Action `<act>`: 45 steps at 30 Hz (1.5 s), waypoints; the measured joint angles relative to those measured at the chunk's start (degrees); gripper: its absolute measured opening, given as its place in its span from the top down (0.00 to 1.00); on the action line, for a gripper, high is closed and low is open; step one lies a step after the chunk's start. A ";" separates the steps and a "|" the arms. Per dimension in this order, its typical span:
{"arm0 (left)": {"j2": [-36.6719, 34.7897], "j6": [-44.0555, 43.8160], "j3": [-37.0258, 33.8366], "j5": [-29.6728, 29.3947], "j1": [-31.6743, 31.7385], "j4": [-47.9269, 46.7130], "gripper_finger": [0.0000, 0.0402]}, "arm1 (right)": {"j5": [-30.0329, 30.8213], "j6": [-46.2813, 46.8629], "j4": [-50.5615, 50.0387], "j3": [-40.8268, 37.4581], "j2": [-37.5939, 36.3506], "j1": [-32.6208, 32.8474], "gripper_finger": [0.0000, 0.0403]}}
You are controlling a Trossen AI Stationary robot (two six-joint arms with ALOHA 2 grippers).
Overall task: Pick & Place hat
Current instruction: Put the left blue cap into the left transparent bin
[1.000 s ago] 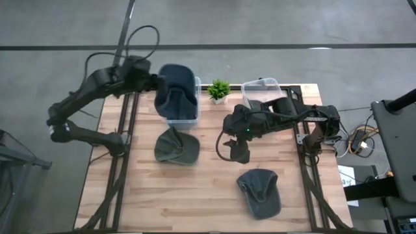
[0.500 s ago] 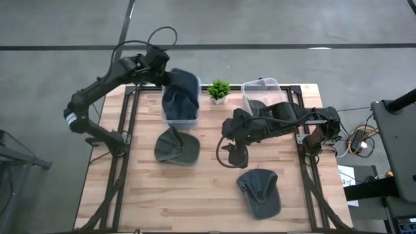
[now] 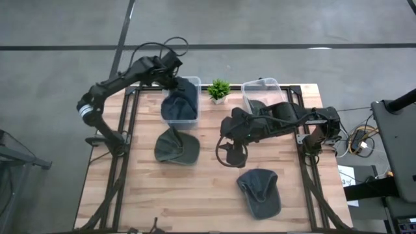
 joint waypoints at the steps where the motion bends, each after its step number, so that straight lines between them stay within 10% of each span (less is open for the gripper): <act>1: 0.83 -0.33 -0.10 -0.04 -0.02 0.16 0.99 | 0.25 0.01 -0.01 0.00 0.00 0.00 0.51; 20: 4.23 -6.77 1.62 0.71 2.66 6.18 0.99 | 1.64 1.32 0.33 0.00 0.00 0.00 0.51; 33: 5.70 -6.92 -3.40 2.49 2.67 2.13 0.75 | 1.78 1.09 0.69 -1.22 -0.02 0.00 0.51; 45: -2.54 -4.32 -1.55 0.97 2.42 8.86 0.73 | 1.73 1.03 0.77 -1.29 -0.02 -0.02 0.51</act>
